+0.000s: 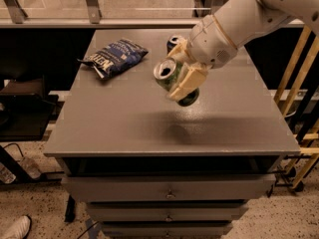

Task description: Knock green can over

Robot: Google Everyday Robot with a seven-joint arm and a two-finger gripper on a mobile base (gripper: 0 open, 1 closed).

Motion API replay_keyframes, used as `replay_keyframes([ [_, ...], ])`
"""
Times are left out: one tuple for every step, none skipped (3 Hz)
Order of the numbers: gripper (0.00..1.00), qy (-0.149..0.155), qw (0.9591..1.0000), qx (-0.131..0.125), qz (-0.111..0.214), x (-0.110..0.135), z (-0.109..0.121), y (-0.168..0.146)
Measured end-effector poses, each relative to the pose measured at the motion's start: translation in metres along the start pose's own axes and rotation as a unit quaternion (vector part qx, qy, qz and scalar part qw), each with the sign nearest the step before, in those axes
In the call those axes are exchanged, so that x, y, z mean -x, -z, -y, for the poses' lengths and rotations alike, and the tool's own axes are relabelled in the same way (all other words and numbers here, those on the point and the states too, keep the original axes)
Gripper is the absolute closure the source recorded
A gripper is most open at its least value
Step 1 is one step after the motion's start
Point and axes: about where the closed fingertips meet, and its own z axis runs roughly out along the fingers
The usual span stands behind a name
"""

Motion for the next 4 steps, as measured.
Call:
replay_keyframes([
  [1.0, -0.005, 0.9959, 0.023, -0.087, -0.018, 0.003, -0.011],
  [1.0, -0.006, 0.9847, 0.052, -0.166, -0.031, 0.001, -0.027],
  [1.0, 0.002, 0.968, 0.074, -0.24, -0.039, -0.003, -0.046],
  [1.0, 0.008, 0.9544, 0.088, -0.285, -0.043, -0.005, -0.059],
])
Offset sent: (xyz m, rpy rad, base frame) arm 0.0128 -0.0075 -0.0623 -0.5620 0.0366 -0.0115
